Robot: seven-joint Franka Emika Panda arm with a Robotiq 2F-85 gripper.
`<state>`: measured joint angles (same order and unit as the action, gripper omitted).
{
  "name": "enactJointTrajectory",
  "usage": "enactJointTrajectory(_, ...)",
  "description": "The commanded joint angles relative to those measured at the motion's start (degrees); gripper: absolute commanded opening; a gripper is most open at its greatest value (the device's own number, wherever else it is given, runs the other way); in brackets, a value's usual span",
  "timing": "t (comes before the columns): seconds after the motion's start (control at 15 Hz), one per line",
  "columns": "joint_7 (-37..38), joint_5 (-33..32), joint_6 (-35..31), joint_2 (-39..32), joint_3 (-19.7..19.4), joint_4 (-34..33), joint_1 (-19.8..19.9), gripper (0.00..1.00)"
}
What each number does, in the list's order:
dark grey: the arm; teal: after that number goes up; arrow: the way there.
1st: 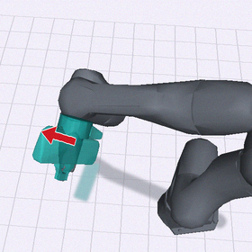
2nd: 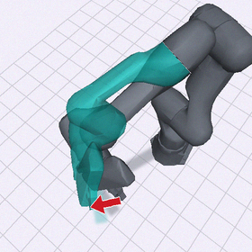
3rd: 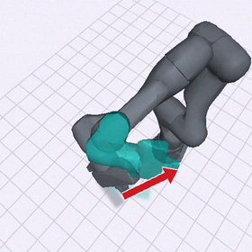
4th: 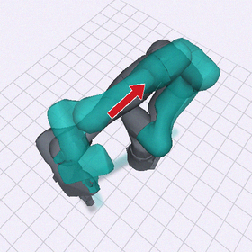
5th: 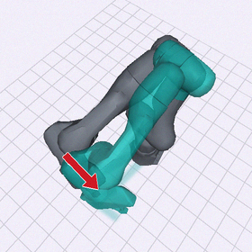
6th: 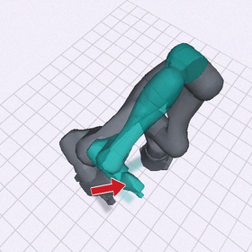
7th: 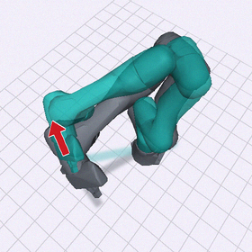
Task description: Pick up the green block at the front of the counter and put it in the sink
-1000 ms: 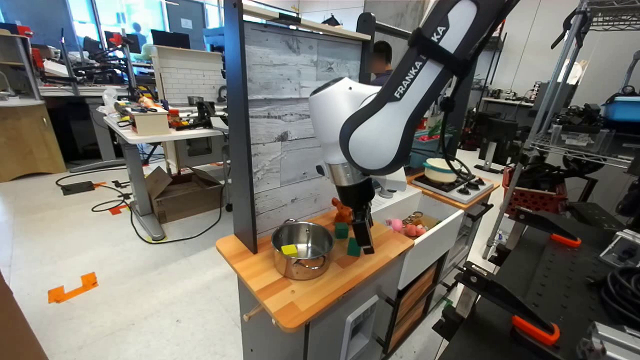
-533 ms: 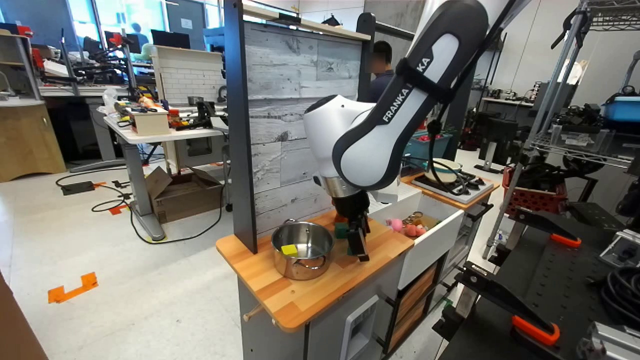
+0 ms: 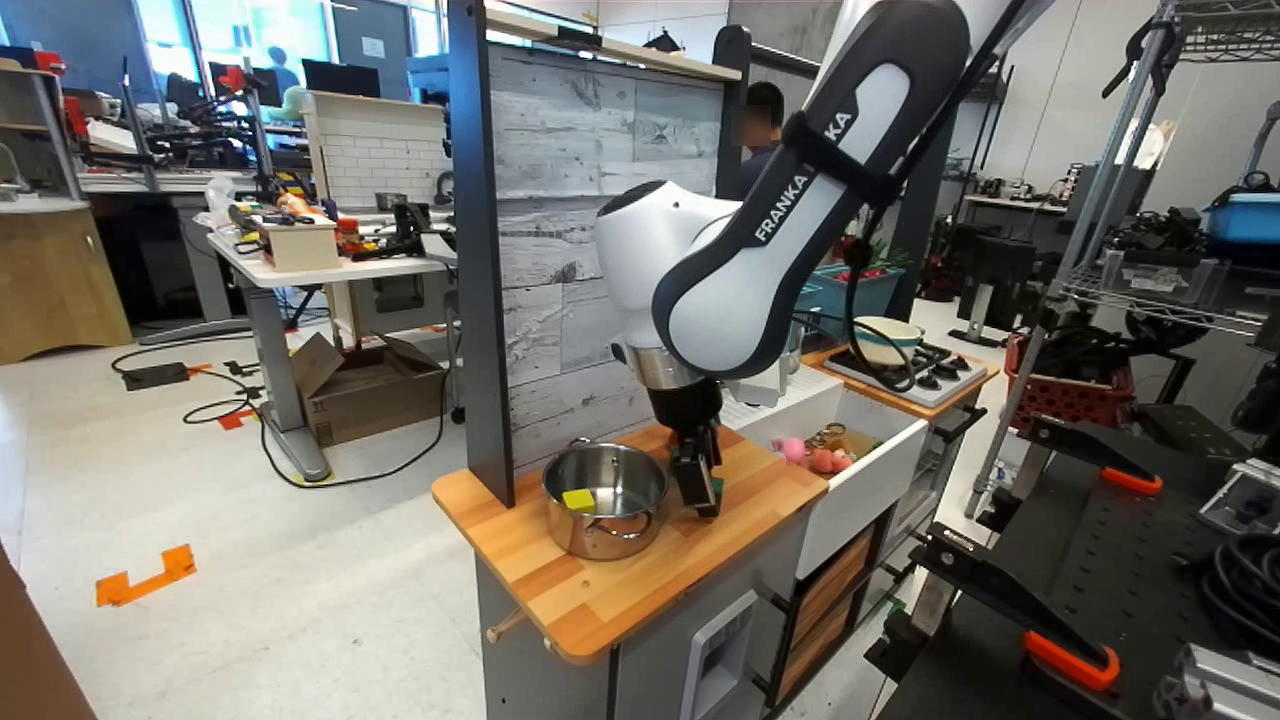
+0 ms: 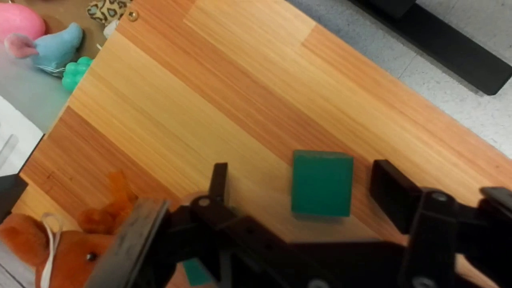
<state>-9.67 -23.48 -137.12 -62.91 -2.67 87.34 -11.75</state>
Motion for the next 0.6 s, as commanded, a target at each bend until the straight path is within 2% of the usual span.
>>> enactJointTrajectory(0.0,0.36,-0.17,1.54,-1.95,-0.80,-2.24,-0.17,0.58)
enactJointTrajectory(0.4,0.02,0.02,1.29,-1.41,-0.71,-1.65,0.48,0.14)
enactJointTrajectory(0.53,0.35,-0.13,0.42,-0.53,-1.01,-0.65,0.64,0.12)
